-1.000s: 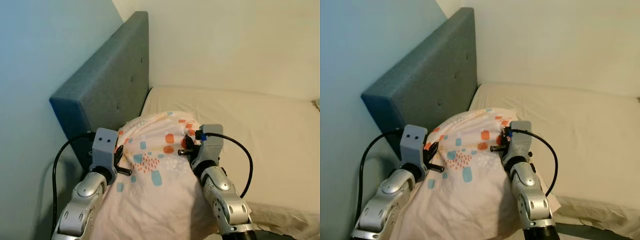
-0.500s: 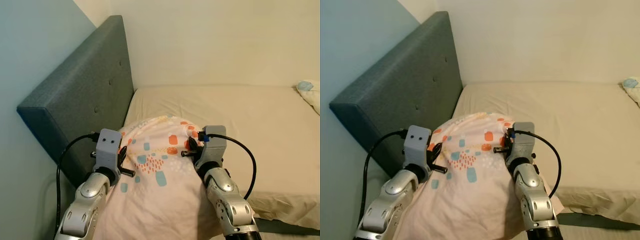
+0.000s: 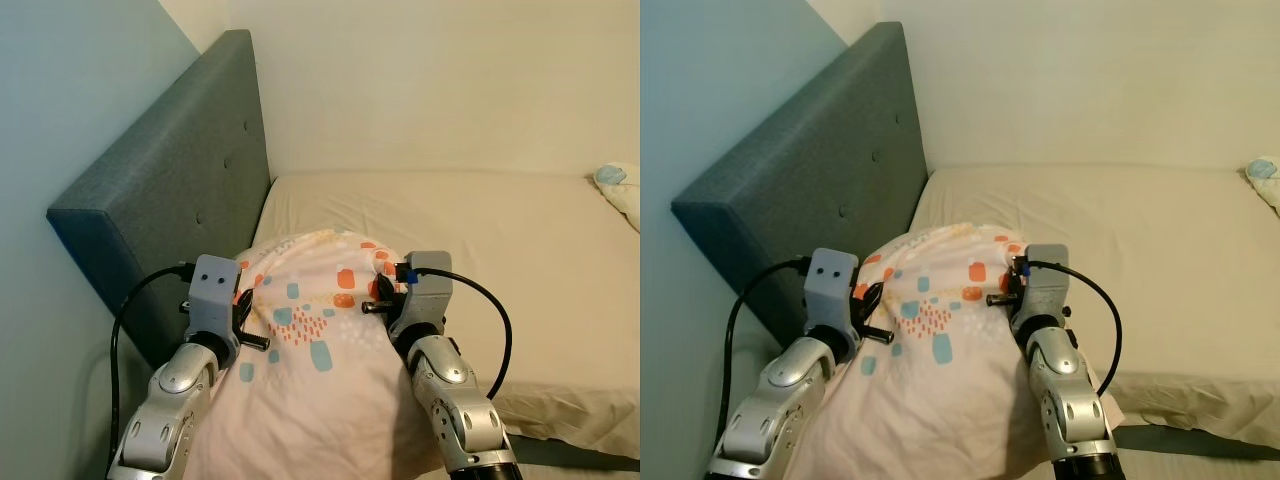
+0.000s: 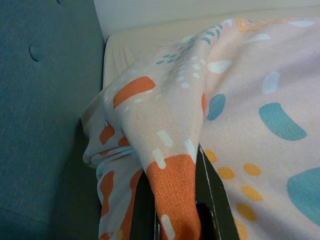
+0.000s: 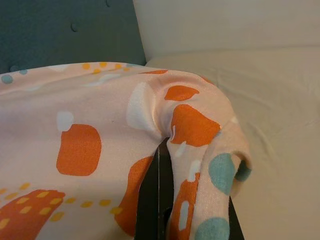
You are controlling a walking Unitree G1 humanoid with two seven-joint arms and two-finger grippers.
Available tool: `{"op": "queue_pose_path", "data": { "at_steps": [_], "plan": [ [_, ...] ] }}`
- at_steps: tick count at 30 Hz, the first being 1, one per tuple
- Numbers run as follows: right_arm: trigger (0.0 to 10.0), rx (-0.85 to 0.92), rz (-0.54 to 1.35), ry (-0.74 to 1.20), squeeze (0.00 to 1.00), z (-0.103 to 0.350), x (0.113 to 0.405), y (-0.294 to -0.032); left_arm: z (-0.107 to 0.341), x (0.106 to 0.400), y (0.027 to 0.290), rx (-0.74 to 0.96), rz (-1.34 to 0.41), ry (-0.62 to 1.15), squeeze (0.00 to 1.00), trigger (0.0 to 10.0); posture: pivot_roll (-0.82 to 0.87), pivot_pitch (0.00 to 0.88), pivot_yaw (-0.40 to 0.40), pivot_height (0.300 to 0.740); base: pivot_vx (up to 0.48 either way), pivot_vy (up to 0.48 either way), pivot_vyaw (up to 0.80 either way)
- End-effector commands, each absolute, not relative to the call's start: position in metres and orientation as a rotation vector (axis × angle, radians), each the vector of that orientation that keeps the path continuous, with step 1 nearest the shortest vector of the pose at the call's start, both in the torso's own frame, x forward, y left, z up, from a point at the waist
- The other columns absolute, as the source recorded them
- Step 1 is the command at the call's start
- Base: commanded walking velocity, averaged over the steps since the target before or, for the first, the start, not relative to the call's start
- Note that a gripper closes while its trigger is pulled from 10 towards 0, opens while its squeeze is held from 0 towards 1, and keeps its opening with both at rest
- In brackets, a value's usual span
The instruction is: Clean up the room
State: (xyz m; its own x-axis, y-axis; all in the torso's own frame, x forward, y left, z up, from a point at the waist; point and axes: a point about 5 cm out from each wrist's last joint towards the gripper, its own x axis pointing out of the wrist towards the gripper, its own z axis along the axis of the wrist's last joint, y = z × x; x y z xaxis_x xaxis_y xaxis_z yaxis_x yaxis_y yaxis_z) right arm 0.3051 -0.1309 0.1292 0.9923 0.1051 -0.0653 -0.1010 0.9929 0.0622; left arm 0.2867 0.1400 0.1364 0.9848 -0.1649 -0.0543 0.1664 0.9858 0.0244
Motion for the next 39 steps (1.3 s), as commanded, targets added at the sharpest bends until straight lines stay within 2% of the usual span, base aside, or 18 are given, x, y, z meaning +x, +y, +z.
{"op": "queue_pose_path", "data": {
  "at_steps": [1, 7, 13, 24, 39],
  "plan": [
    [10.0, 0.058, 0.012, 0.023, 0.0, 0.136, 0.306, -0.149, 0.144, 0.286, 0.159, 0.031, -0.079, -0.003, 0.0, 10.0, -0.08, 0.068, 0.037, 0.74, 0.337, 0.0, 0.0],
    [10.0, 0.015, 0.043, 0.023, 0.0, 0.137, 0.306, -0.146, 0.144, 0.286, 0.159, 0.029, -0.076, -0.005, 0.0, 10.0, -0.08, 0.069, 0.037, 0.74, 0.365, 0.0, 0.0],
    [10.0, 0.01, 0.059, 0.018, 0.0, 0.138, 0.306, -0.144, 0.144, 0.286, 0.159, 0.023, -0.071, -0.006, 0.0, 10.0, -0.08, 0.07, 0.033, 0.74, 0.369, 0.0, 0.76],
    [10.0, 0.027, 0.074, 0.031, 0.0, 0.136, 0.306, -0.143, 0.144, 0.285, 0.162, 0.02, -0.052, -0.005, 0.0, 10.0, -0.08, 0.07, 0.025, 0.74, 0.37, 0.0, 0.0],
    [10.0, 0.029, 0.086, 0.04, 0.0, 0.134, 0.305, -0.14, 0.141, 0.285, 0.168, 0.025, -0.022, 0.002, 0.0, 10.0, -0.08, 0.072, 0.027, 0.74, 0.0, 0.0, 0.0]
  ]
}}
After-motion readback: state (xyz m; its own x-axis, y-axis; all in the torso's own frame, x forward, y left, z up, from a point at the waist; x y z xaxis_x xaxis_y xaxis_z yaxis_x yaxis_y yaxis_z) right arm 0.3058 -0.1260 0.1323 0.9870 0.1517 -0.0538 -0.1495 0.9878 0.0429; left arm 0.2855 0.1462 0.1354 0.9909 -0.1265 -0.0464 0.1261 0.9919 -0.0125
